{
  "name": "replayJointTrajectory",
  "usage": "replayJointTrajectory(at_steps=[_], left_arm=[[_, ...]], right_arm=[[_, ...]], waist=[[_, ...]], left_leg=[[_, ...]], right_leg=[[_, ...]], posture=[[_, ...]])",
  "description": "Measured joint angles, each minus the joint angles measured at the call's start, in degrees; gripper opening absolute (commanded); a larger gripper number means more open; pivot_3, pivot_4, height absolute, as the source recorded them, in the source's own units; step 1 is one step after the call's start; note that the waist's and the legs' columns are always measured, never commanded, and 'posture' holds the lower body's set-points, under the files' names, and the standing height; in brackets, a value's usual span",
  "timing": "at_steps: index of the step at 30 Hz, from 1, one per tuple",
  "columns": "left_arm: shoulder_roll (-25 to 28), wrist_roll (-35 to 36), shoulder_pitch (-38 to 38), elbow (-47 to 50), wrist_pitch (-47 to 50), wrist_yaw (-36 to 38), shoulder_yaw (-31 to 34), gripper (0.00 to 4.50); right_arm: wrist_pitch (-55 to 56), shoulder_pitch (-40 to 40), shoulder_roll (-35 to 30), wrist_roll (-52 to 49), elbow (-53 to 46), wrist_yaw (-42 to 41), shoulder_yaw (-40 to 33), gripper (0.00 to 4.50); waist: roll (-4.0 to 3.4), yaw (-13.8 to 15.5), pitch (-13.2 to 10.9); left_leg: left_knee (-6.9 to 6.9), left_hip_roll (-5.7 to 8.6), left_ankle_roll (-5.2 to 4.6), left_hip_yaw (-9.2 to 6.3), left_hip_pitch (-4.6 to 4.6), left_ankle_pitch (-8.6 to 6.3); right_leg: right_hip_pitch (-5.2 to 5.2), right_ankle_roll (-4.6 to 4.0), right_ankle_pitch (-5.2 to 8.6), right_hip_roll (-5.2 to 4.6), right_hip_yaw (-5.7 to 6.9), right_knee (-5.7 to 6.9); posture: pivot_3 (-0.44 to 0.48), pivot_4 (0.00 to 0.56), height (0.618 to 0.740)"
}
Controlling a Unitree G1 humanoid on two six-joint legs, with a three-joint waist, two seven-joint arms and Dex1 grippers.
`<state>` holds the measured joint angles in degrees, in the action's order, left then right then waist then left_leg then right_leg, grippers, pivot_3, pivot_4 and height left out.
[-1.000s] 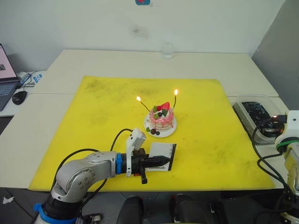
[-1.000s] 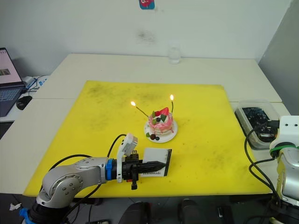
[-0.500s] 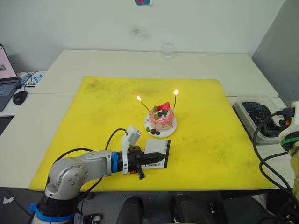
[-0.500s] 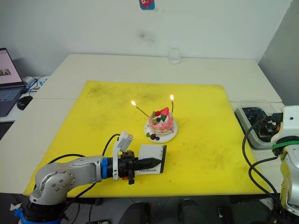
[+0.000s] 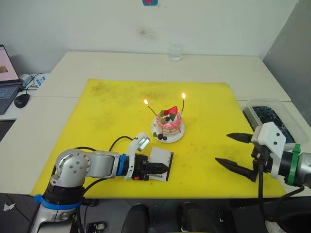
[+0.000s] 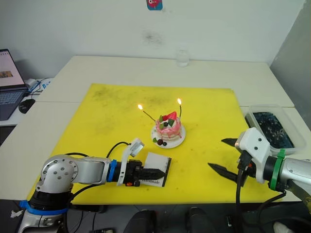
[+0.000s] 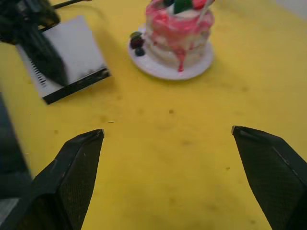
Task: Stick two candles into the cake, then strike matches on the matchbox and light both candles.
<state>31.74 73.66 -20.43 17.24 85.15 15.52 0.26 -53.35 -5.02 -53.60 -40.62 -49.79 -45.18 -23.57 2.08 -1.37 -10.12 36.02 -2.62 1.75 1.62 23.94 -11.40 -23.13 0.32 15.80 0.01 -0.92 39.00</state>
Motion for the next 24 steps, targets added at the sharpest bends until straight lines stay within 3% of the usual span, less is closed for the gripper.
replayJointTrajectory(at_steps=[9,16,20,22,24], left_arm=[[1.82,-0.56,-0.95,0.40,1.05,3.57,0.16,4.48],[10.48,3.78,-0.76,3.06,3.49,4.38,5.41,4.48],[19.64,3.59,0.29,8.23,1.38,9.20,8.06,4.48],[30.84,-6.81,5.78,12.89,-9.00,18.17,7.31,4.48],[37.10,-19.61,10.16,11.85,-22.41,24.64,6.53,4.48]], right_arm=[[-0.39,0.06,-2.83,-1.73,0.72,-1.03,0.38,4.50],[-0.27,2.38,-5.69,-3.53,1.83,-2.59,0.29,4.50],[0.70,4.02,-8.12,-3.50,3.90,-4.58,-1.39,4.50],[1.92,4.56,-9.82,-3.31,5.50,-6.35,-2.97,4.50],[3.03,4.99,-11.73,-2.48,7.86,-8.12,-4.60,4.50]], waist=[[0.03,-0.02,-0.02],[0.08,-0.14,-0.05],[0.17,-0.14,-0.10],[0.20,-0.30,-0.12],[0.02,-0.01,-0.13]], left_leg=[[-0.01,-0.02,0.00,0.00,0.01,0.00],[-0.03,-0.06,0.01,-0.05,0.00,0.00],[-0.06,-0.06,0.01,0.04,0.06,-0.01],[-0.15,-0.07,0.05,0.15,0.02,-0.03],[-0.20,-0.01,0.06,0.15,-0.04,-0.04]], right_leg=[[-0.02,-0.02,0.00,-0.03,-0.01,-0.02],[-0.04,-0.04,0.02,-0.07,0.05,0.00],[-0.07,-0.06,0.03,-0.17,-0.02,-0.11],[-0.11,-0.13,0.08,-0.20,-0.09,-0.16],[-0.08,-0.55,0.32,-0.33,-0.04,-0.18]], posture=[[0.000,0.150,0.740],[0.000,0.150,0.740],[0.000,0.150,0.740],[0.000,0.150,0.740],[0.000,0.150,0.740]])
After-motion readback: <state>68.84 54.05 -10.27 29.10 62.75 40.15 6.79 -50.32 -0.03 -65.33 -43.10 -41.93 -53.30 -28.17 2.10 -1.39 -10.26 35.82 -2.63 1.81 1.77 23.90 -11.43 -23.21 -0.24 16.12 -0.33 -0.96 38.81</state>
